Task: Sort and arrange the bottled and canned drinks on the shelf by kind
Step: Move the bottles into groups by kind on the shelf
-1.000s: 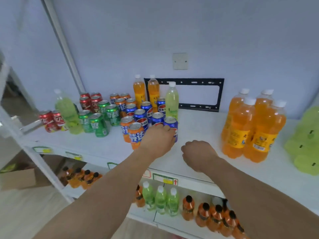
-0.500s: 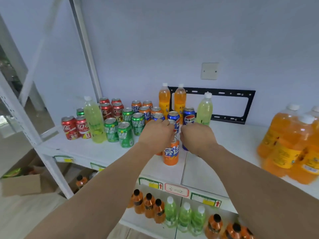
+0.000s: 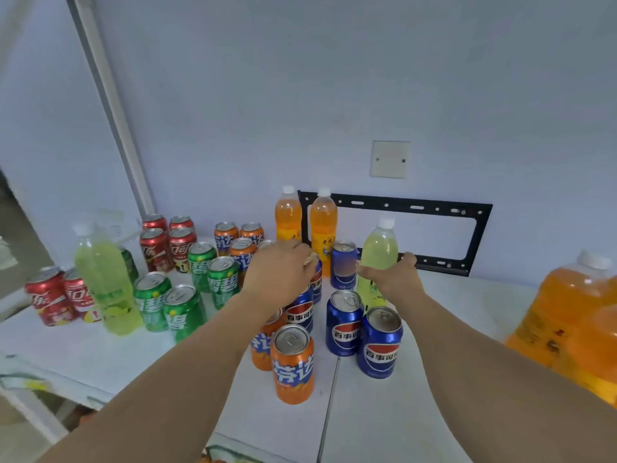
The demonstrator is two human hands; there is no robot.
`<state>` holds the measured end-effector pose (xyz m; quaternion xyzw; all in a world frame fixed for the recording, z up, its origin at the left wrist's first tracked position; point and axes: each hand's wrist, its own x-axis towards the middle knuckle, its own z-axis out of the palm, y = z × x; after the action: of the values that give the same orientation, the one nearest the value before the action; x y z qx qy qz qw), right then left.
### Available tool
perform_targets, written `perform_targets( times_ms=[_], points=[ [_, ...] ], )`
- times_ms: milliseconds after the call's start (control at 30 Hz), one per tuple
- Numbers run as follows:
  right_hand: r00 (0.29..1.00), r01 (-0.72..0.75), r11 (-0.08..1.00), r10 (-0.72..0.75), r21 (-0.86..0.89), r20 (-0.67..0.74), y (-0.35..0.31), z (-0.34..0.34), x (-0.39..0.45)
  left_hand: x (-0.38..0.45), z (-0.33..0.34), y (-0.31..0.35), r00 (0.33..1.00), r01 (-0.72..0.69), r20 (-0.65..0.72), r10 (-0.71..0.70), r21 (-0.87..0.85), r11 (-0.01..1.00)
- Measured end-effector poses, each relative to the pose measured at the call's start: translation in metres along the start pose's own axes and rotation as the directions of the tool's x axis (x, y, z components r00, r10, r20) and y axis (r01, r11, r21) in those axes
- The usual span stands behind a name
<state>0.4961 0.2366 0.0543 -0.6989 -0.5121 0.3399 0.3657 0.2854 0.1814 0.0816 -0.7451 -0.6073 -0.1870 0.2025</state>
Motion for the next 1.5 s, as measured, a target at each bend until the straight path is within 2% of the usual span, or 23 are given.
perform_targets(
  times_ms=[100,167,333,467,600,767,933,1067,1133,1167,1233,1300,1333,1400,1500],
  points=[
    [0.996,0.007,1.0,-0.007,-0.002,0.086,0.011,0.011,0.021,0.003,0.013,-0.006,0.998,0.04,0.053,-0.04,-0.009,0.999],
    [0.994,0.049,0.996,-0.042,-0.072,0.098,0.01,0.015,0.029,0.004,0.019,-0.011,0.994,0.076,0.077,-0.073,-0.046,0.996],
    [0.987,0.159,0.949,-0.16,-0.273,0.018,-0.024,0.018,0.02,0.005,0.025,-0.031,0.986,0.154,0.08,-0.147,-0.098,0.983],
    [0.96,0.251,0.893,-0.28,-0.373,-0.025,-0.064,0.028,0.002,0.004,0.018,-0.047,0.986,0.15,0.087,-0.142,-0.091,0.985],
    [0.936,0.308,0.873,-0.349,-0.378,-0.041,-0.098,0.053,-0.03,-0.004,-0.001,-0.075,0.989,0.143,0.053,-0.136,-0.141,0.98],
    [0.897,0.359,0.866,-0.423,-0.347,-0.129,-0.132,0.089,-0.072,-0.031,-0.022,-0.123,0.994,0.097,-0.025,-0.104,-0.194,0.976],
    [0.894,0.339,0.901,-0.398,-0.271,-0.206,-0.16,0.134,-0.125,-0.068,-0.032,-0.181,0.996,0.046,-0.055,-0.063,-0.271,0.962],
    [0.923,0.289,0.921,-0.341,-0.261,-0.181,-0.17,0.173,-0.169,-0.104,-0.038,-0.215,0.994,-0.023,-0.11,-0.014,-0.328,0.944],
    [0.928,0.274,0.921,-0.329,-0.278,-0.175,-0.171,0.189,-0.186,-0.12,-0.043,-0.225,0.981,-0.021,-0.186,-0.053,-0.376,0.926],
    [0.927,0.269,0.921,-0.327,-0.283,-0.184,-0.171,0.195,-0.192,-0.129,-0.047,-0.228,0.972,0.02,-0.206,-0.116,-0.417,0.909],
    [0.928,0.254,0.929,-0.313,-0.271,-0.202,-0.17,0.207,-0.204,-0.146,-0.053,-0.234,0.919,0.212,-0.168,-0.356,-0.553,0.806],
    [0.938,0.236,0.942,-0.285,-0.239,-0.197,-0.166,0.218,-0.214,-0.163,-0.045,-0.246,0.798,0.401,-0.072,-0.598,-0.678,0.616],
    [0.945,0.229,0.948,-0.271,-0.222,-0.185,-0.163,0.223,-0.22,-0.17,-0.036,-0.253,0.747,0.461,-0.019,-0.664,-0.705,0.539],
    [0.953,0.222,0.956,-0.254,-0.192,-0.163,-0.157,0.231,-0.232,-0.178,-0.018,-0.269,0.705,0.535,0.083,-0.704,-0.714,0.452],
    [0.966,0.198,0.967,-0.22,-0.159,-0.138,-0.144,0.236,-0.244,-0.173,0.002,-0.285,0.697,0.575,0.259,-0.668,-0.759,0.305]
  ],
)
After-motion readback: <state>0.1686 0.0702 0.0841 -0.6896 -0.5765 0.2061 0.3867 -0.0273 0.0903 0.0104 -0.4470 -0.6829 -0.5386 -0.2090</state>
